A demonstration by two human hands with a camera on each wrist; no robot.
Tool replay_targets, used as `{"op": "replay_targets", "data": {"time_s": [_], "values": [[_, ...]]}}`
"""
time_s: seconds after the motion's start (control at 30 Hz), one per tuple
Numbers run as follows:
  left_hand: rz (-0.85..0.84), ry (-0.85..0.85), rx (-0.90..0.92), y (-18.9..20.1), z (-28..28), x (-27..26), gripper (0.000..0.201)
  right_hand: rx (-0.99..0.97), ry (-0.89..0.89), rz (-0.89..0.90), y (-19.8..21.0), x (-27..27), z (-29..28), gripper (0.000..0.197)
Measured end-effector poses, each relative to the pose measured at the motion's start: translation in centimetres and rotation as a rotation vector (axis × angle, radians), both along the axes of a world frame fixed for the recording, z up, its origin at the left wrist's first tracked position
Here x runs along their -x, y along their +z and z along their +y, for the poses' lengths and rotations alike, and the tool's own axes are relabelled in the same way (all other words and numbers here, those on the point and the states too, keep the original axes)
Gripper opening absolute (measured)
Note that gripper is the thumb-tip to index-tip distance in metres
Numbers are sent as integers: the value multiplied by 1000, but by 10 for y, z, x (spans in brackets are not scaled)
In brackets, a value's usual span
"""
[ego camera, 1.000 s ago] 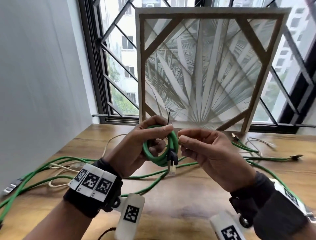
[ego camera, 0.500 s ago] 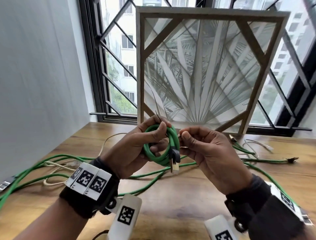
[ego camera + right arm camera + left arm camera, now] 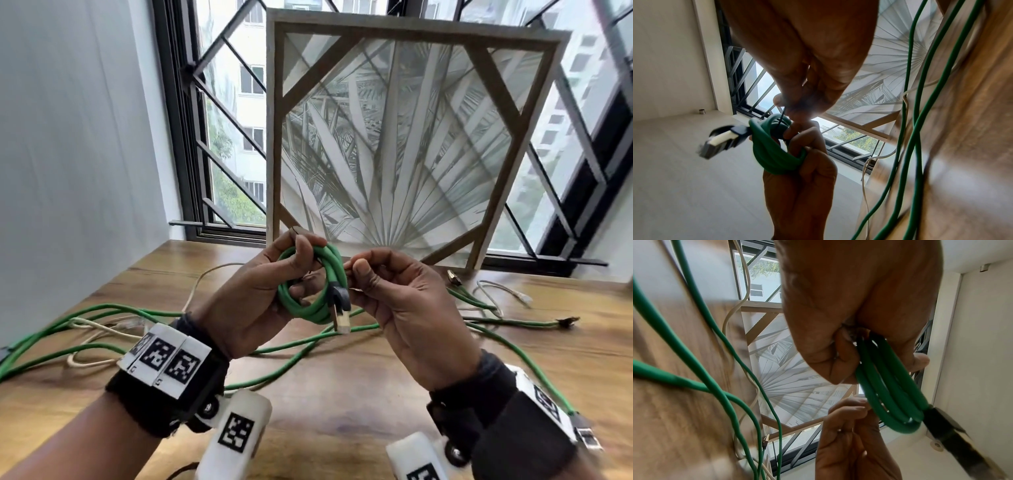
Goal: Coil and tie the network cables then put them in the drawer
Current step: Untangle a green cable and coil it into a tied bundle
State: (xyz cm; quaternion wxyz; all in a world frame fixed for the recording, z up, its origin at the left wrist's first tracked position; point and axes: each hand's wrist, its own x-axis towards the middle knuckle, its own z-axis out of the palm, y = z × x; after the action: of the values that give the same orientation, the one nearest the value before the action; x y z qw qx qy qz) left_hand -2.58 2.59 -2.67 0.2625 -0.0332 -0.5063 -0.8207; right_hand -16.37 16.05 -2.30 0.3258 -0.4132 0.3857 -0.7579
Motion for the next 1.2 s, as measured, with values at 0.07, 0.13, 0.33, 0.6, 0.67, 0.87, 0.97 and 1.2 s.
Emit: {"op": "replay_targets", "data": {"time_s": [0.07,0.13,0.33,0.6,0.67,0.87,0.97,1.2], "values": [[26,27,-19,-1,1,2,27,6,-9,-19,0,0,0,6],[50,46,-45,-1,-1,4,25,9,-28,-2,-1,0,0,5],[-73,5,45,2,-2,-2,33,77,-109,38,2,-4,3,28],[-201,-44,120,13,4,-10,17,198,-192,158,5,-8,4,22],[-203,-53,133,13,3,-10,27,197,-185,175,7,-5,6,24],[-246,-115,86,20,6,-15,38,154,-102,208,10,-6,8,29],[-292,-88,108,24,7,-17,48,122,-61,206,11,-10,9,33],[-413,-10,237,31,11,-17,39,102,-85,168,7,-12,6,37]]}}
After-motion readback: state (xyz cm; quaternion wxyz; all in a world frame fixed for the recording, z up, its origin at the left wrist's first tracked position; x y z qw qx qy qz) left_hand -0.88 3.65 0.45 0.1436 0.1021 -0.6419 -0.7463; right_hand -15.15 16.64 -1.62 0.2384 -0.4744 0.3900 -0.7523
